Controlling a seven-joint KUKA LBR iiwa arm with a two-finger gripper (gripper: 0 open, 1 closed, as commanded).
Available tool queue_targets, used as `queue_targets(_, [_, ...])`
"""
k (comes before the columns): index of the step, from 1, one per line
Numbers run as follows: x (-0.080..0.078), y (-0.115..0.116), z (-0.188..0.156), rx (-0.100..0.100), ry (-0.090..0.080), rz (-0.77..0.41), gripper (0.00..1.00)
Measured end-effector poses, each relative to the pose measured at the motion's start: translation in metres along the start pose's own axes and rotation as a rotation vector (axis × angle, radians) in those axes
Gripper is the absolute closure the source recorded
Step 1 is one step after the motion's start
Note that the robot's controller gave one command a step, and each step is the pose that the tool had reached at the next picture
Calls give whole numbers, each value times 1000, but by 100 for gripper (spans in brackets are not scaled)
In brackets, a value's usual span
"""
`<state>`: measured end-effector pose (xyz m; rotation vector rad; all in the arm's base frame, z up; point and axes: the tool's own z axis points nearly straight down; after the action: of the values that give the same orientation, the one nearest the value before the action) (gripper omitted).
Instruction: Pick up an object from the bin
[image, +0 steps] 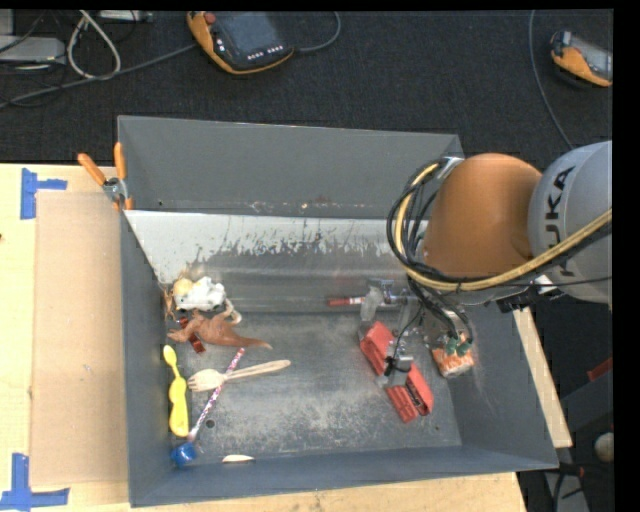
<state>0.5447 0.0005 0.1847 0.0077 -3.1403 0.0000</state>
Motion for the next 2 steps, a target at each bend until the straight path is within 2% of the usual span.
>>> queue_targets(1, [-6,-42,75,-1,-1,130,0])
queue_targets(2, [28,-71,105,0,-17,-91,0])
